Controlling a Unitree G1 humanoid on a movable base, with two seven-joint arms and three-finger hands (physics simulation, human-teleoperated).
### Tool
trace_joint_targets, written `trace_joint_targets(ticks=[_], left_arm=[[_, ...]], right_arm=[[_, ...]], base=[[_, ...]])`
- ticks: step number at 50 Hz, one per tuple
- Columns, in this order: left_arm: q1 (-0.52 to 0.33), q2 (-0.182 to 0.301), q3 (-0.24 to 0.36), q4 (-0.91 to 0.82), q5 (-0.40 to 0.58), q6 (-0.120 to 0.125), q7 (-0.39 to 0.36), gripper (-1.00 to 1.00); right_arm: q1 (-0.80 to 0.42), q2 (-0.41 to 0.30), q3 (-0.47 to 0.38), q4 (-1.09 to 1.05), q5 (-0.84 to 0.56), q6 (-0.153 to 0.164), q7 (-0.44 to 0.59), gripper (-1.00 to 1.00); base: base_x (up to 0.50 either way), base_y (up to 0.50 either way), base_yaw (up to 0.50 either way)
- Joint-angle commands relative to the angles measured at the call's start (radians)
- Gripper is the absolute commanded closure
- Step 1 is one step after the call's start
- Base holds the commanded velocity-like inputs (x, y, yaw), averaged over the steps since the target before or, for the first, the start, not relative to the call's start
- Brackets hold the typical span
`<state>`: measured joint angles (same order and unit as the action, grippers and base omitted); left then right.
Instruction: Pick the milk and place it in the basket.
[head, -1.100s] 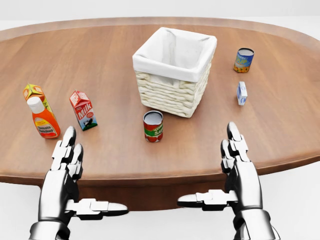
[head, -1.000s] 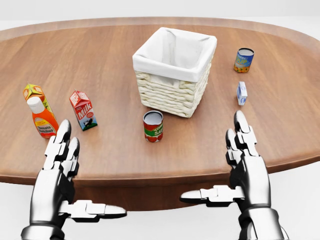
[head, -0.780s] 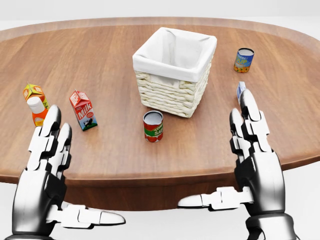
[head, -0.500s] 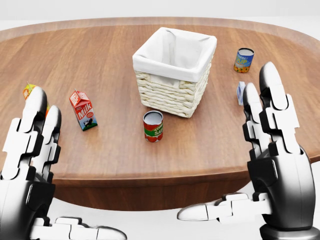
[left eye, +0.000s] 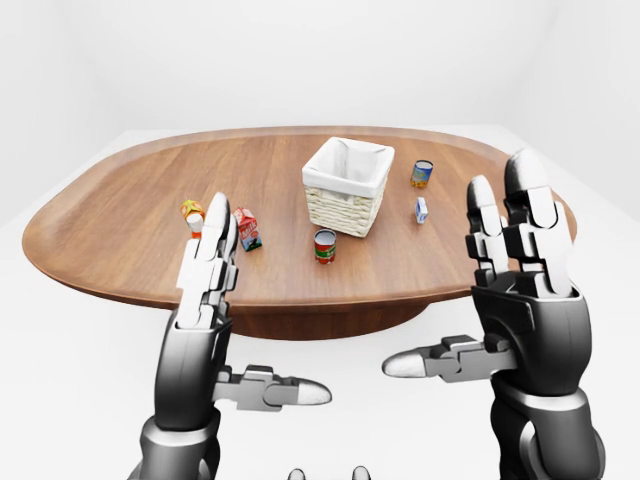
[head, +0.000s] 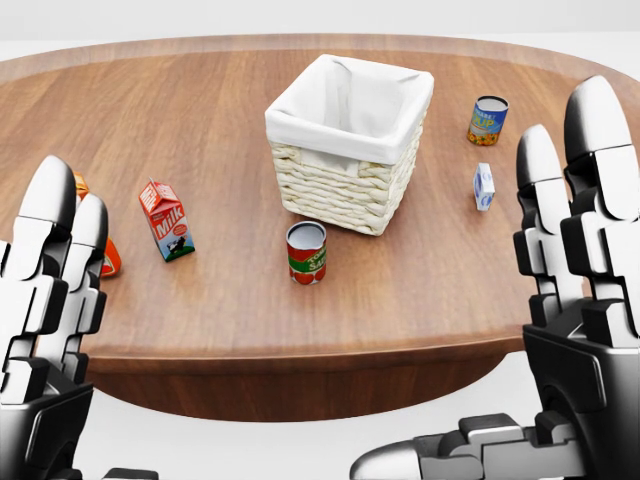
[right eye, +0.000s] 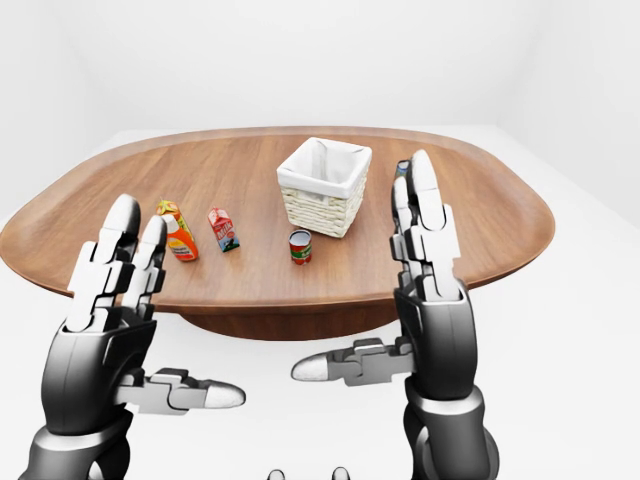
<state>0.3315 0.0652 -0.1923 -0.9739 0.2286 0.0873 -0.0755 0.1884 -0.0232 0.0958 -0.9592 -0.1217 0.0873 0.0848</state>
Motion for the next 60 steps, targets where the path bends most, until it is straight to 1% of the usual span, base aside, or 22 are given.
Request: trace_joint_targets(ticks=[1,4,10,12,14,17,20,25,30,35,40,43,49,57,60], left_arm=[[0.007,0.004,-0.007,-0.023,0.018,0.0,0.0,-1.0],[0.008,0.002,-0.006,-0.017,0.01,0.0,-0.002,-1.0],[0.004,0.002,-0.002,-0.07,0.009,0.0,-0.018,-1.0],[-0.003,0.003,-0.001,-0.069,0.026,0.0,-0.015,-1.0],[-0.006,-0.01,0.022,-0.073,0.007,0.0,-0.036,-1.0],[-0.003,-0.037,0.039,-0.073,0.016,0.0,-0.066,-1.0],[0.003,-0.061,0.037,-0.073,0.032,0.0,-0.089,-1.0],[0.016,-0.075,0.026,-0.073,0.054,0.0,-0.101,-1.0],[0.024,-0.06,0.002,-0.073,0.061,0.0,-0.085,-1.0],[0.032,-0.066,0.005,-0.073,0.061,0.0,-0.09,-1.0],[0.034,-0.053,-0.007,-0.073,0.061,0.0,-0.078,-1.0],[0.042,-0.046,-0.015,-0.073,0.066,0.0,-0.074,-1.0],[0.043,-0.06,-0.007,-0.073,0.068,0.0,-0.088,-1.0],[0.042,-0.054,-0.008,-0.073,0.064,0.0,-0.082,-1.0],[0.04,-0.049,-0.013,-0.073,0.076,0.0,-0.074,-1.0]], right_arm=[[0.009,-0.001,0.01,-0.035,-0.019,0.0,0.01,-1.0],[0.006,0.0,0.008,-0.04,-0.018,0.0,0.011,-1.0],[0.004,0.0,0.014,-0.058,-0.023,0.0,0.008,-1.0],[-0.003,0.004,0.006,-0.082,-0.006,0.0,0.015,-1.0],[-0.001,0.0,0.005,-0.088,-0.021,0.0,0.01,-1.0],[-0.01,0.009,-0.008,-0.088,-0.011,0.0,0.021,-1.0],[-0.005,0.01,-0.01,-0.088,-0.008,0.0,0.02,-1.0],[-0.005,0.014,-0.025,-0.088,0.006,0.0,0.026,-1.0],[0.003,0.009,-0.013,-0.088,-0.005,0.0,0.023,-1.0],[0.005,0.014,-0.03,-0.088,0.013,0.0,0.029,-1.0],[0.008,0.01,-0.013,-0.088,-0.001,0.0,0.025,-1.0],[0.008,0.012,-0.018,-0.088,-0.002,0.0,0.031,-1.0],[0.006,0.016,-0.022,-0.088,-0.003,0.0,0.034,-1.0],[0.01,0.014,-0.017,-0.088,-0.009,0.0,0.038,-1.0],[0.012,0.017,-0.018,-0.088,-0.005,0.0,0.039,-1.0]], base=[[0.0,0.0,0.0],[0.0,0.0,0.0],[0.0,0.0,0.0],[0.0,0.0,0.0],[0.0,0.0,0.0],[0.0,0.0,0.0],[0.0,0.0,0.0],[0.0,0.0,0.0],[0.11,0.0,0.0],[0.22,0.0,0.0],[0.24,0.0,0.0],[0.24,0.0,0.0],[0.24,0.0,0.0],[0.24,0.0,0.0],[0.24,0.0,0.0]])
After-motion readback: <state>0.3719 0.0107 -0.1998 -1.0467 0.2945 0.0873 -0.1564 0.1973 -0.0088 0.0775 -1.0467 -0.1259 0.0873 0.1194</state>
